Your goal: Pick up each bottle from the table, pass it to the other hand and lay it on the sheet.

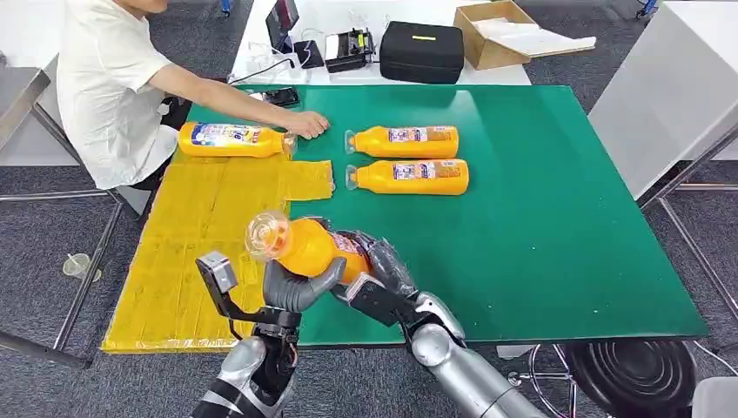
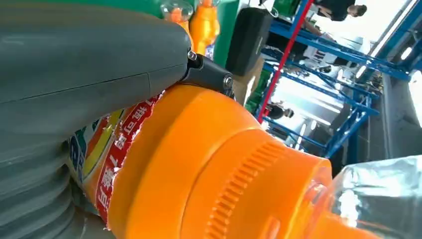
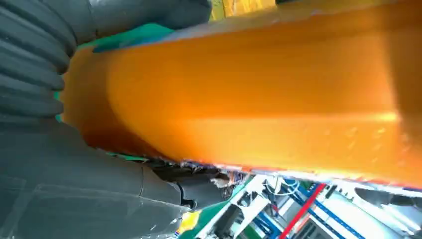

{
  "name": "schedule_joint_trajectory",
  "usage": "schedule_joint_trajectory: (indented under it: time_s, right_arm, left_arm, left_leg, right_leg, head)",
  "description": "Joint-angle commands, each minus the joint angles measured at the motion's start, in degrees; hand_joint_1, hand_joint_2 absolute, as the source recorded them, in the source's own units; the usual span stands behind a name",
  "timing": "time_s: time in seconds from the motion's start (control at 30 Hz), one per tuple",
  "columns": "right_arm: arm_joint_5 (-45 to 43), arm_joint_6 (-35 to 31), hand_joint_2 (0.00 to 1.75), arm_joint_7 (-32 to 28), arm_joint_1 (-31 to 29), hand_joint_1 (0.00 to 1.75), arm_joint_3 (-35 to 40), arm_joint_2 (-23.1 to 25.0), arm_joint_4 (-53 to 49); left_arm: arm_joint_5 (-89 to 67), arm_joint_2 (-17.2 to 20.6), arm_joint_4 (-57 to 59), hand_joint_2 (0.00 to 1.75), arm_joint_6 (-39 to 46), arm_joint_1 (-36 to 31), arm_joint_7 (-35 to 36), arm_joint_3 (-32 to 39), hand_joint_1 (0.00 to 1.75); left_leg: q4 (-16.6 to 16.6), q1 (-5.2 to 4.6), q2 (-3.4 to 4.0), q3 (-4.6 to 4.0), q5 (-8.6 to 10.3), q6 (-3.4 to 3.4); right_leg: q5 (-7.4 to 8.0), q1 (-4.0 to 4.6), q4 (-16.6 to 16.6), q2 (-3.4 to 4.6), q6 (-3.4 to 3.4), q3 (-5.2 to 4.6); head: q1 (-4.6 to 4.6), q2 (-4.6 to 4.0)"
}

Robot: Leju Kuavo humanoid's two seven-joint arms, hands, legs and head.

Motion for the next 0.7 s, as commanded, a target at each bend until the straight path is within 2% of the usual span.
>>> schedule_joint_trajectory:
  time_s: [0.03,0.07,0.1,0.13,0.17,0.23,0.3,0.37,0.47,0.6,0.7]
  right_arm:
    - [-0.16,0.72,1.75,0.21,-1.63,1.48,2.25,-0.51,1.98]
    - [-0.16,0.74,1.75,0.21,-1.71,1.31,2.27,-0.46,2.06]
    - [-0.16,0.75,1.75,0.21,-1.72,0.73,2.27,-0.44,2.09]
    - [-0.14,0.70,1.75,0.24,-1.81,0.45,2.23,-0.33,2.19]
    - [-0.06,0.54,1.75,0.31,-1.91,0.40,2.17,-0.28,2.25]
    - [-0.06,0.54,1.75,0.31,-1.91,0.40,2.17,-0.28,2.25]
    - [0.05,0.25,1.75,0.50,-1.93,0.00,2.03,-0.21,2.38]
    - [0.60,-0.65,1.75,1.19,-1.90,0.00,2.06,0.07,2.95]
    - [3.17,-4.32,1.75,1.85,-1.04,0.00,1.13,0.37,3.64]
    - [8.30,-18.10,1.75,2.25,3.85,0.00,-6.23,-1.39,4.45]
    - [7.88,-18.02,1.75,0.99,4.16,0.00,-7.06,-2.40,4.53]
  left_arm:
    - [1.16,0.58,-1.99,1.75,-2.30,-1.20,0.04,-0.33,1.75]
    - [0.90,0.56,-2.08,1.75,-2.14,-1.23,-0.08,-0.40,1.75]
    - [0.88,0.56,-2.13,1.75,-2.12,-1.20,-0.09,-0.40,1.75]
    - [0.78,0.61,-2.39,1.75,-2.12,-1.09,-0.12,-0.49,1.75]
    - [0.54,0.96,-2.13,1.75,-2.15,-1.40,-0.06,-0.89,1.75]
    - [0.54,0.96,-2.13,1.75,-2.15,-1.40,-0.06,-0.89,1.75]
    - [0.46,0.90,-2.43,1.75,-2.08,-1.15,-0.13,-0.94,1.75]
    - [-0.43,1.02,-2.18,1.75,-0.89,-1.28,-0.09,-1.03,1.75]
    - [-1.86,1.07,-2.04,1.75,1.68,-1.30,-0.04,-0.35,1.75]
    - [-6.22,2.50,-4.77,1.75,8.04,0.02,-1.36,1.70,1.75]
    - [-6.24,2.82,-5.14,1.75,8.02,0.26,-1.31,1.94,1.75]
  left_leg:
    - [0.02,0.02,0.05,0.09,-0.06,0.00]
    - [0.01,0.01,0.01,0.06,-0.04,0.00]
    - [0.06,0.04,0.05,0.20,-0.13,0.00]
    - [0.04,0.02,0.05,0.14,-0.09,0.01]
    - [0.01,0.01,0.04,0.08,-0.05,0.00]
    - [0.05,0.04,0.07,0.19,-0.11,-0.01]
    - [0.00,-0.01,0.02,0.08,-0.03,0.00]
    - [0.08,0.06,0.07,0.28,-0.16,-0.01]
    - [0.00,0.03,0.04,0.12,-0.05,-0.01]
    - [-0.04,0.03,-0.02,0.15,-0.04,0.00]
    - [-0.04,0.05,-0.12,0.34,-0.11,0.01]
  right_leg:
    - [-0.05,0.05,0.00,-0.02,-0.15,0.11]
    - [-0.04,0.04,0.00,-0.04,-0.12,0.08]
    - [-0.12,0.09,0.02,-0.05,-0.23,0.23]
    - [-0.08,0.06,0.01,-0.03,-0.18,0.16]
    - [-0.05,0.03,0.00,-0.03,-0.13,0.09]
    - [-0.10,0.08,0.02,-0.02,-0.21,0.21]
    - [-0.04,0.01,0.00,-0.04,-0.12,0.08]
    - [-0.14,0.12,0.02,-0.05,-0.28,0.32]
    - [-0.04,0.06,-0.02,-0.02,-0.16,0.14]
    - [-0.04,0.06,-0.07,-0.07,-0.13,0.18]
    - [-0.14,0.10,-0.10,-0.21,-0.24,0.42]
  head:
    - [0.00,0.00]
    - [0.00,0.00]
    - [0.02,0.00]
    - [0.00,0.00]
    - [0.00,0.00]
    - [0.02,0.00]
    - [0.00,0.00]
    - [0.00,0.00]
    - [0.00,0.00]
    - [0.00,0.00]
    - [0.00,0.00]
